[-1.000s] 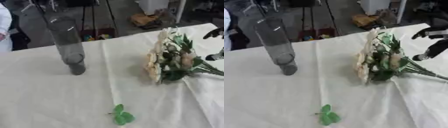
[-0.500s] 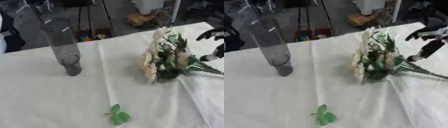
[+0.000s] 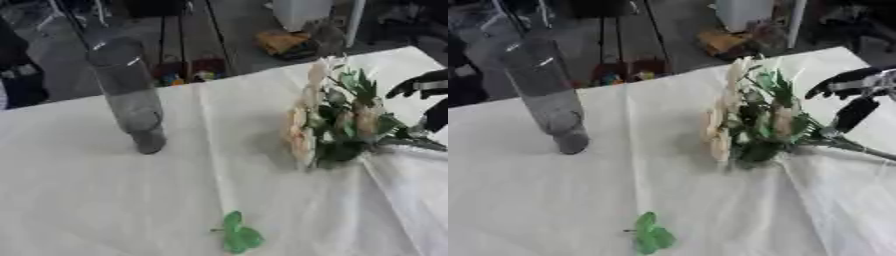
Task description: Arrange flowers into the vase.
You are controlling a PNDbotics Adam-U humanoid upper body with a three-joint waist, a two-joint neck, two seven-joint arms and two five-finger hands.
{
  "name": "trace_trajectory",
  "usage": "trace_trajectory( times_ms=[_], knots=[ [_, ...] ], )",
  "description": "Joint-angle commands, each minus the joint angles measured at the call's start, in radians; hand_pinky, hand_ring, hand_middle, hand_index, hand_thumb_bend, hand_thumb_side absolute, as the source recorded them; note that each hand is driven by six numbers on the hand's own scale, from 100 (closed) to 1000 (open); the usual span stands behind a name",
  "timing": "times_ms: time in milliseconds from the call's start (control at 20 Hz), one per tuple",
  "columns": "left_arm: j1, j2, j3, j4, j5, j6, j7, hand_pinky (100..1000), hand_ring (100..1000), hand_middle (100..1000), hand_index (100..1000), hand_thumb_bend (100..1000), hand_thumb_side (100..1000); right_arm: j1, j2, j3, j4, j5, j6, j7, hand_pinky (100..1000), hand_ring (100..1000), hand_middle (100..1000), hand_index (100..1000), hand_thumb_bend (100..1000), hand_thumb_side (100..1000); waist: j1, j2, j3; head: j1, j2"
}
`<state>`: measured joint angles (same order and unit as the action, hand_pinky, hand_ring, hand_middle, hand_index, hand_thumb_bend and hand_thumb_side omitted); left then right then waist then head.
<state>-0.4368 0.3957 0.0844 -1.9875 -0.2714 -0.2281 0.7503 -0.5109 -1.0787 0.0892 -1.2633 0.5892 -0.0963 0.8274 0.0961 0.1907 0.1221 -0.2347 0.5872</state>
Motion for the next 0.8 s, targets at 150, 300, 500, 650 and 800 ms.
trace_trajectory(
  times_ms=[150, 300, 500, 650, 800],
  knots=[
    [-0.013, 0.012, 0.007, -0.012, 0.004, 0.001, 0.003, 901, 1000, 880, 970, 426, 1000, -0.003, -0.012, -0.004, 0.024, 0.017, 0.007, -0.01, 889, 984, 996, 1000, 443, 452, -0.003, -0.013, 0.001, 0.003, -0.011],
    [-0.011, 0.011, 0.006, -0.012, 0.005, 0.001, 0.003, 901, 1000, 880, 970, 424, 1000, -0.007, -0.006, -0.008, 0.047, 0.033, 0.016, -0.028, 892, 991, 1000, 1000, 441, 457, -0.001, -0.013, 0.004, 0.0, -0.015],
    [-0.011, 0.009, 0.007, -0.012, 0.005, 0.001, 0.004, 901, 1000, 880, 970, 424, 1000, -0.012, 0.0, -0.013, 0.077, 0.051, 0.028, -0.055, 889, 994, 1000, 1000, 447, 482, 0.001, -0.011, 0.004, -0.002, -0.02],
    [-0.011, 0.007, 0.006, -0.012, 0.006, 0.002, 0.004, 901, 1000, 879, 969, 422, 1000, -0.012, 0.006, -0.014, 0.084, 0.065, 0.037, -0.091, 878, 988, 991, 1000, 431, 516, 0.003, -0.008, 0.005, -0.001, -0.023],
    [-0.012, 0.006, 0.005, -0.012, 0.007, 0.002, 0.003, 902, 1000, 879, 969, 422, 1000, -0.011, 0.011, -0.012, 0.088, 0.069, 0.046, -0.123, 864, 977, 982, 1000, 410, 522, 0.004, -0.005, 0.007, -0.001, -0.024]
  ],
)
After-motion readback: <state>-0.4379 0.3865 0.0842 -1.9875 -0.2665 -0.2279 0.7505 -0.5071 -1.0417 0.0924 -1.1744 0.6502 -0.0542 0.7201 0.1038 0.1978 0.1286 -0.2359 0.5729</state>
